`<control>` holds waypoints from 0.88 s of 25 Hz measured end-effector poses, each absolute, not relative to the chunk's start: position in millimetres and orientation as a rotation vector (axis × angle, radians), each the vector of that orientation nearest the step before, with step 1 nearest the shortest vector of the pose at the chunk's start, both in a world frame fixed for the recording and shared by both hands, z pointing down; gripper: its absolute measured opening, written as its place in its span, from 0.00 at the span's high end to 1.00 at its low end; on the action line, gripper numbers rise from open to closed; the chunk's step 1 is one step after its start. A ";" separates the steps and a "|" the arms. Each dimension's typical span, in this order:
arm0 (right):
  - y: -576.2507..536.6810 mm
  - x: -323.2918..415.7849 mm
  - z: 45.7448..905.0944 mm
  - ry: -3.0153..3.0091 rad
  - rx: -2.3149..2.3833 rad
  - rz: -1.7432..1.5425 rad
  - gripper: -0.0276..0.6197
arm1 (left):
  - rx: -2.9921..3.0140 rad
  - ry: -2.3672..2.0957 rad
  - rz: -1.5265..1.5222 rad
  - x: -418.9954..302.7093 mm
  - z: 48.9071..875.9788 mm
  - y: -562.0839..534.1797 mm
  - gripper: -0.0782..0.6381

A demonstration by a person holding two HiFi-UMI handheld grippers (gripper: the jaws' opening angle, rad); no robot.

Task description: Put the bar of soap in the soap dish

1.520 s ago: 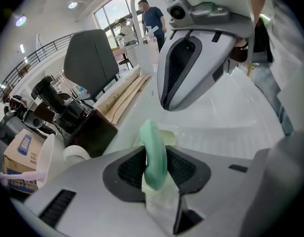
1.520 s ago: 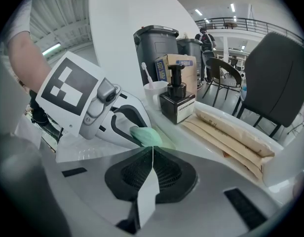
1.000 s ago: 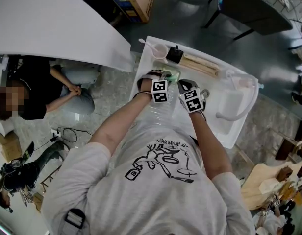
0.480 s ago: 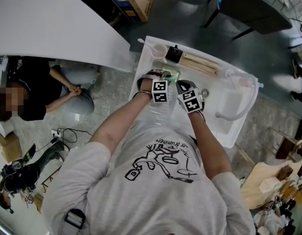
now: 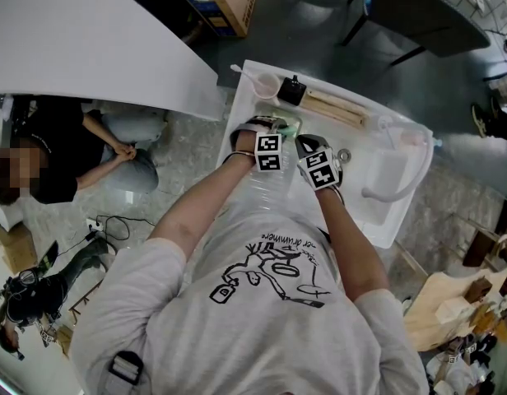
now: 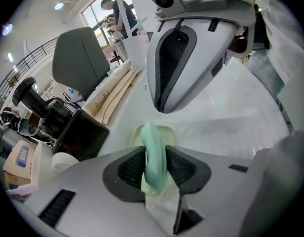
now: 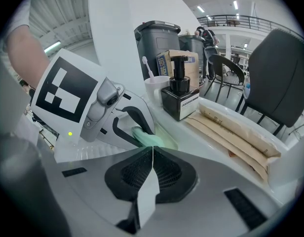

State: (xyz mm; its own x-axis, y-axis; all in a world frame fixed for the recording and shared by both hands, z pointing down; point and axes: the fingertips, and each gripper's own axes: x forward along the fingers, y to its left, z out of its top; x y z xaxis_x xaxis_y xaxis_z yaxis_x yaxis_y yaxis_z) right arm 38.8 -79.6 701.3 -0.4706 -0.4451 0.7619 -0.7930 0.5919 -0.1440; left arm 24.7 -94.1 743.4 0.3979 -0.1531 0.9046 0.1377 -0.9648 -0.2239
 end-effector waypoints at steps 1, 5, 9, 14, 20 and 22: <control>-79.7 38.7 701.2 -2.126 0.977 0.644 0.92 | -2.396 0.015 -1.591 24.7 743.4 -94.2 0.72; -79.5 38.8 702.7 -2.124 0.979 0.646 0.92 | -2.399 0.017 -1.593 24.0 744.5 -94.7 0.72; -78.9 39.3 704.8 -2.120 0.982 0.648 0.92 | -2.403 0.016 -1.591 23.2 745.3 -95.0 0.72; -78.7 41.1 702.9 -2.118 0.991 0.652 0.92 | -2.405 0.019 -1.588 23.5 743.9 -95.5 0.72; -78.7 42.1 703.0 -2.117 0.994 0.650 0.92 | -2.400 0.018 -1.591 23.8 745.3 -95.8 0.71; -78.0 41.3 702.6 -2.117 0.994 0.650 0.92 | -2.400 0.018 -1.588 23.9 744.8 -95.3 0.71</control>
